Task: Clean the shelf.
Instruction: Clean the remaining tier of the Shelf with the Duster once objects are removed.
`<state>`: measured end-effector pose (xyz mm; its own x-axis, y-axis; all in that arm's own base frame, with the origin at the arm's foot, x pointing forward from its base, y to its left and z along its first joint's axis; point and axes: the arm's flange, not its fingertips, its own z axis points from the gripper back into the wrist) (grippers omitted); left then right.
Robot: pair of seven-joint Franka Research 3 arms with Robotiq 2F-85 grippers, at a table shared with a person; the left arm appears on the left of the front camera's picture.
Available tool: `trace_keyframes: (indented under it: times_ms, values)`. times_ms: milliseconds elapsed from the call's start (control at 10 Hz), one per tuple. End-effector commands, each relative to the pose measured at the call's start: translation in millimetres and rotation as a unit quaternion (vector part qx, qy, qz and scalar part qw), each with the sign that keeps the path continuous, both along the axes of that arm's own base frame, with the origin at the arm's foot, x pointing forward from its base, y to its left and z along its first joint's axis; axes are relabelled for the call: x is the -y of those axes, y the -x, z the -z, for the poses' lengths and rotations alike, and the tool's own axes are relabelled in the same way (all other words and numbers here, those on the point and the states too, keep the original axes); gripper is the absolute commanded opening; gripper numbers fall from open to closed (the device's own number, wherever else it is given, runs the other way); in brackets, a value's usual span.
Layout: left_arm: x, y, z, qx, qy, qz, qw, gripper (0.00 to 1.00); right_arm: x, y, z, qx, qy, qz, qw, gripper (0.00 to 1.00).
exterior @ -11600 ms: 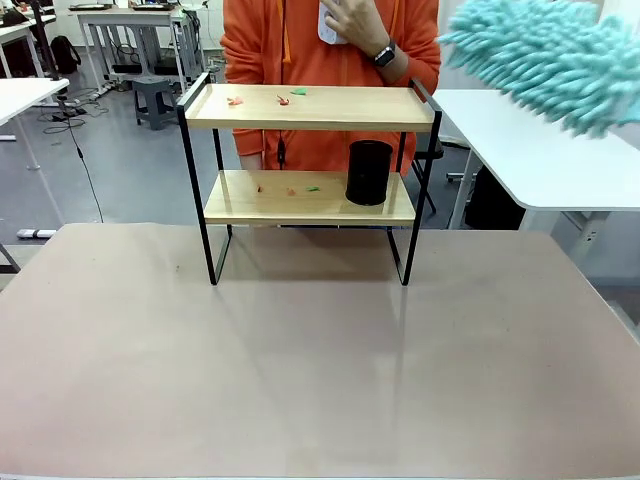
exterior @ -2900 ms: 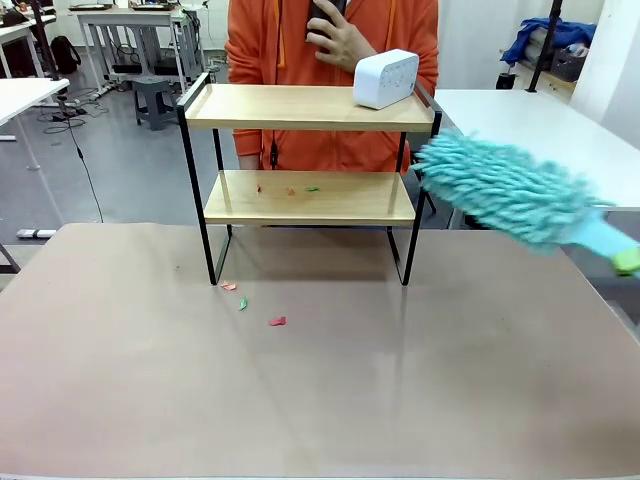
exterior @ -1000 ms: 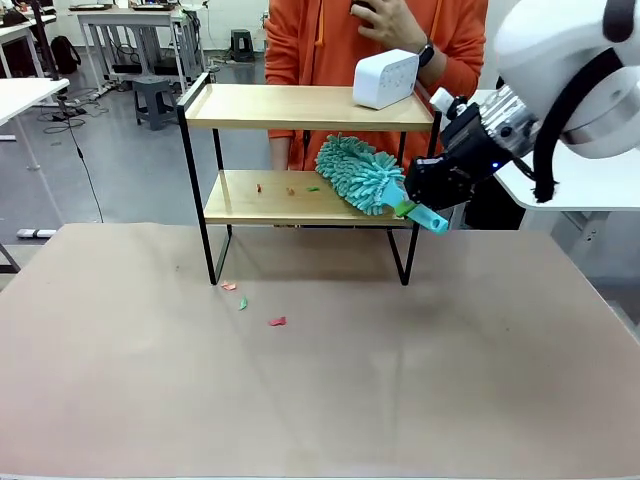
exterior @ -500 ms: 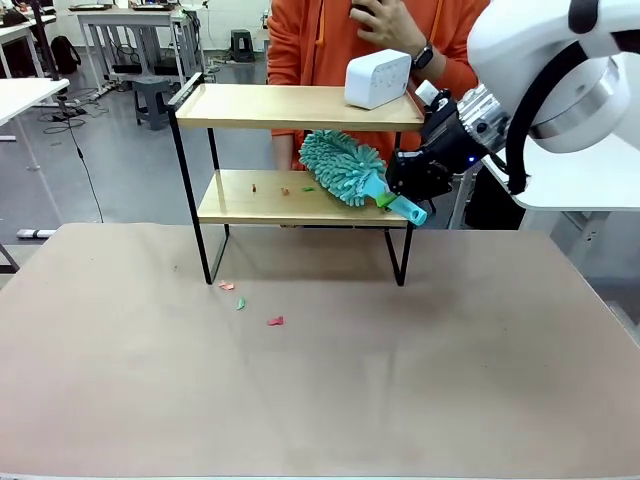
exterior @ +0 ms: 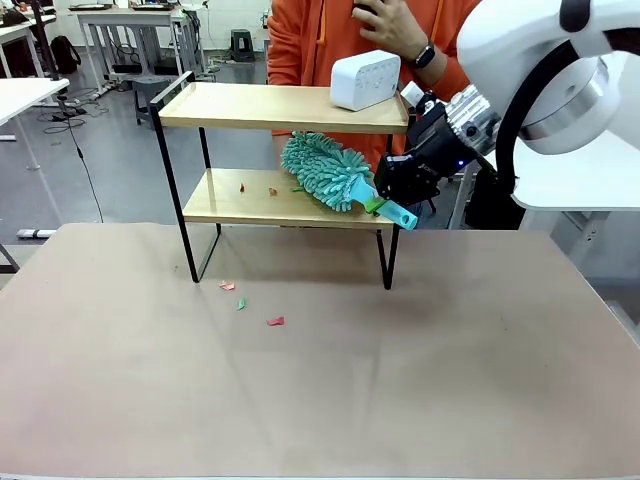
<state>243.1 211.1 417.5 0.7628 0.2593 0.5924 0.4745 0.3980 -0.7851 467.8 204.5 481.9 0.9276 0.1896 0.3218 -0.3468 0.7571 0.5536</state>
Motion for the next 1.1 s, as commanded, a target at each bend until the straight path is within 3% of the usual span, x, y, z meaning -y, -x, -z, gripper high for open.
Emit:
trace_keyframes:
  times_ms: [0,800,1000]
  values:
    - [1.6,0.9,-1.2,0.014,0.003,0.001,1.0,1.0,0.1,9.0,16.2,-0.01,-0.014,-0.02,1.0,0.1]
    - [1.6,0.9,-1.2,0.014,0.003,0.001,1.0,1.0,47.7,53.4,13.4,0.005,-0.053,-0.003,0.999,0.1]
    - [1.6,0.9,-1.2,0.014,0.003,0.001,1.0,1.0,54.2,69.9,12.1,0.026,-0.053,0.011,0.998,0.1]
